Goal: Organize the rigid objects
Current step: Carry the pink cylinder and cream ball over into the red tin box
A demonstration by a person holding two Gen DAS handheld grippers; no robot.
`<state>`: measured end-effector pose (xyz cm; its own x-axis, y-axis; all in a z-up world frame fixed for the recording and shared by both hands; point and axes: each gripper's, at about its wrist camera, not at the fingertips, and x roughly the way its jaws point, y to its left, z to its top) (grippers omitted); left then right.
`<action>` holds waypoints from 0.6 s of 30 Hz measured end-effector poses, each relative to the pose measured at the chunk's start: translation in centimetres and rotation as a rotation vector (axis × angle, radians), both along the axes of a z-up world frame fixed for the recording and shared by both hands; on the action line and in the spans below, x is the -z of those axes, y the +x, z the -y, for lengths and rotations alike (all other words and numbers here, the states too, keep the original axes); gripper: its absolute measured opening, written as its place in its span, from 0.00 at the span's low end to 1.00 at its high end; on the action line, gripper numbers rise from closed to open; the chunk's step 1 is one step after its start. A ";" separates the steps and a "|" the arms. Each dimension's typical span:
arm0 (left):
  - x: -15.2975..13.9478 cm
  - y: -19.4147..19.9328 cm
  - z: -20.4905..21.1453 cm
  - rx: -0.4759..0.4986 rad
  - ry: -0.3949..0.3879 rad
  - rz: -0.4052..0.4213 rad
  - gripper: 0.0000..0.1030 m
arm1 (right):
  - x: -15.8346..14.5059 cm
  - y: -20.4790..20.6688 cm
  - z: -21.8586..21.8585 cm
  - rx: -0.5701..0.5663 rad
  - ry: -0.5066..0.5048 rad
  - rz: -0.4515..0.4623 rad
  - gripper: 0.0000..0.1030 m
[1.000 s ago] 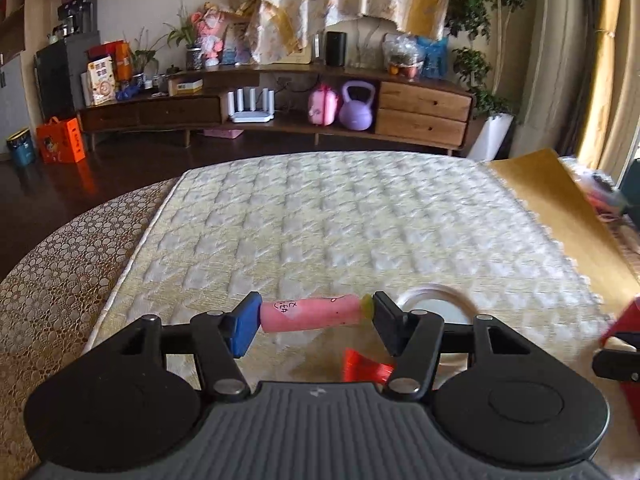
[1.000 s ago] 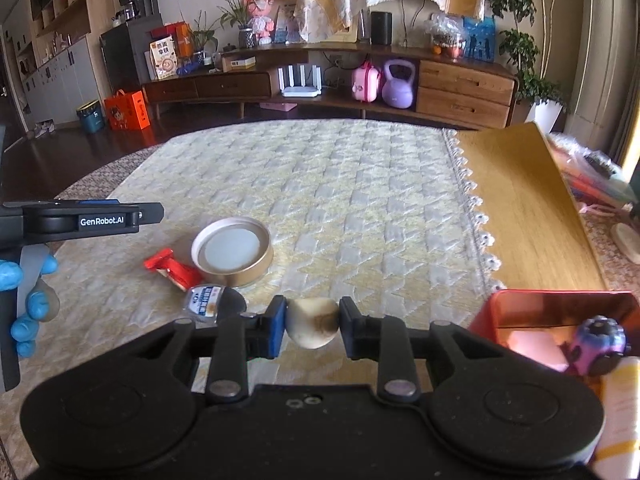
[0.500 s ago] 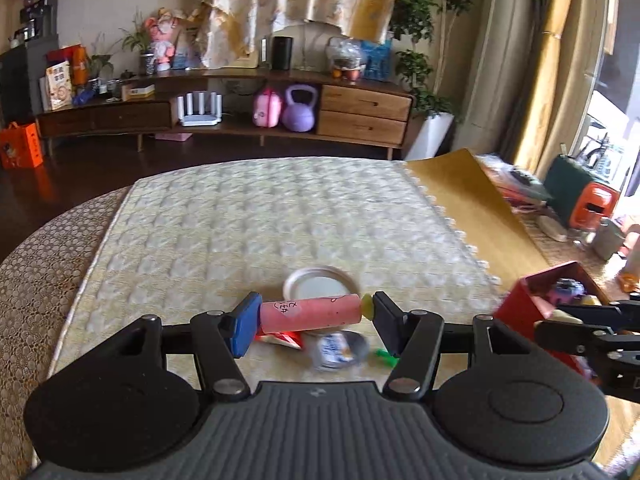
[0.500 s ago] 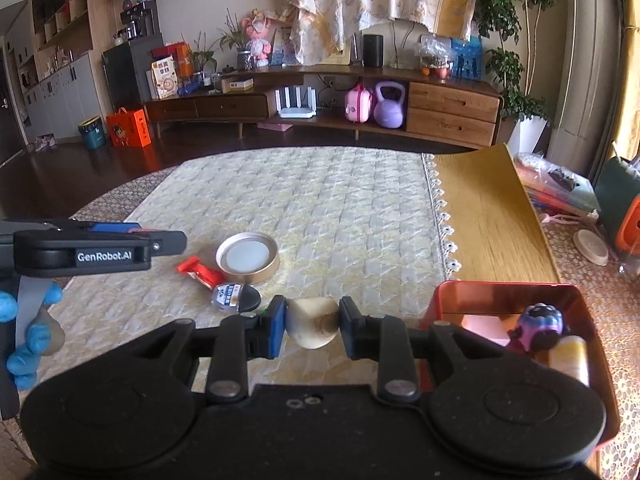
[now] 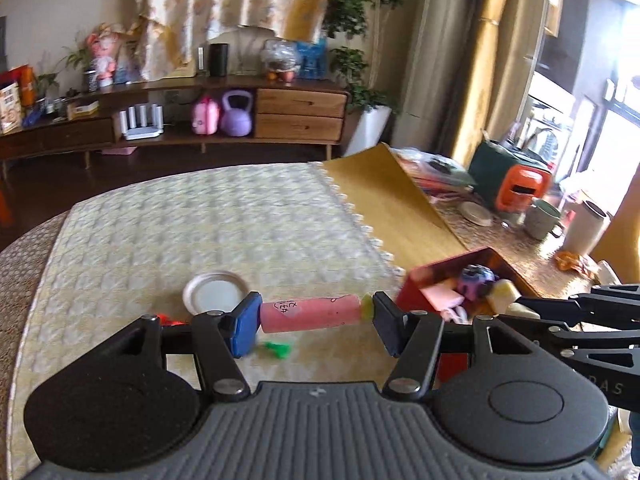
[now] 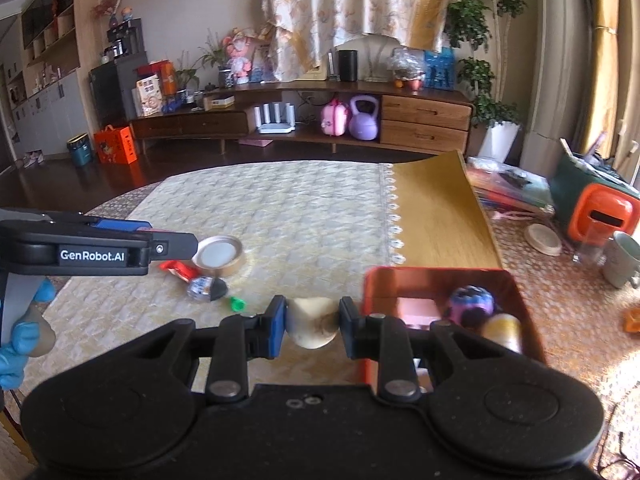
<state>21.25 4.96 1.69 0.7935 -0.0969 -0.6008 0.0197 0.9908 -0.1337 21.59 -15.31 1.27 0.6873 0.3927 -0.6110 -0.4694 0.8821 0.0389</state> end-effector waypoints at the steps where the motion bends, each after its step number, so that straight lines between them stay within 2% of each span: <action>1: 0.0 0.1 0.5 0.010 -0.001 -0.003 0.58 | 0.1 0.0 0.6 0.008 0.001 -0.002 0.26; 8: 0.5 1.2 5.0 0.094 0.019 -0.031 0.58 | 1.1 0.1 4.3 0.067 0.004 -0.016 0.26; 18: 2.8 3.6 11.8 0.211 0.048 -0.083 0.58 | 3.2 0.9 7.7 0.104 0.001 -0.050 0.26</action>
